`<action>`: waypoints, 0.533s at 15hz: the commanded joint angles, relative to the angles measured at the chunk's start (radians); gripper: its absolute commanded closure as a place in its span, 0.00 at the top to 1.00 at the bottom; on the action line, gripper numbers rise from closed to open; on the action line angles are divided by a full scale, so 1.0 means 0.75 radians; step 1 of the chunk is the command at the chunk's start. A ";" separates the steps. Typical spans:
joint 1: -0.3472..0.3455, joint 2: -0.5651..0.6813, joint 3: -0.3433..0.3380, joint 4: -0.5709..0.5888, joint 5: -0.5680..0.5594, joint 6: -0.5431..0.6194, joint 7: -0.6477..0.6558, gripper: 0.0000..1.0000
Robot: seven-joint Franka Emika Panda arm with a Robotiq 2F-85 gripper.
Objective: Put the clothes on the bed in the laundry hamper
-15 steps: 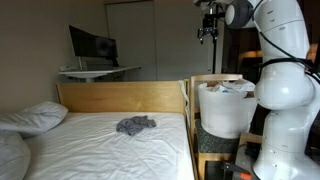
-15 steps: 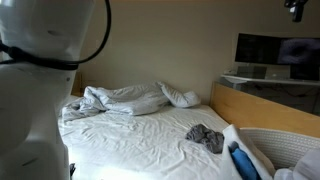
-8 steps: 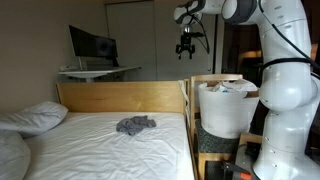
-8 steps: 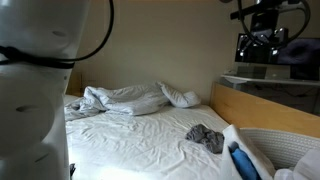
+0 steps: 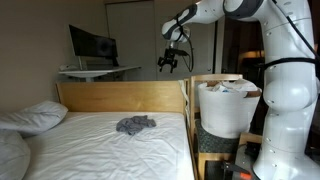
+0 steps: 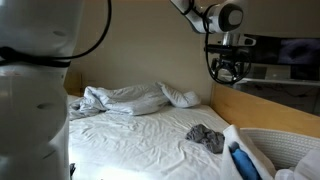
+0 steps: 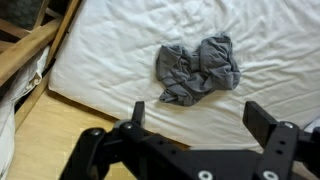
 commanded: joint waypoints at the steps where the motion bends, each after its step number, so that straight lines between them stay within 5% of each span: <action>1: 0.022 0.005 -0.032 0.016 0.007 -0.011 -0.005 1.00; 8: 0.028 -0.065 -0.037 -0.199 -0.043 0.072 -0.213 1.00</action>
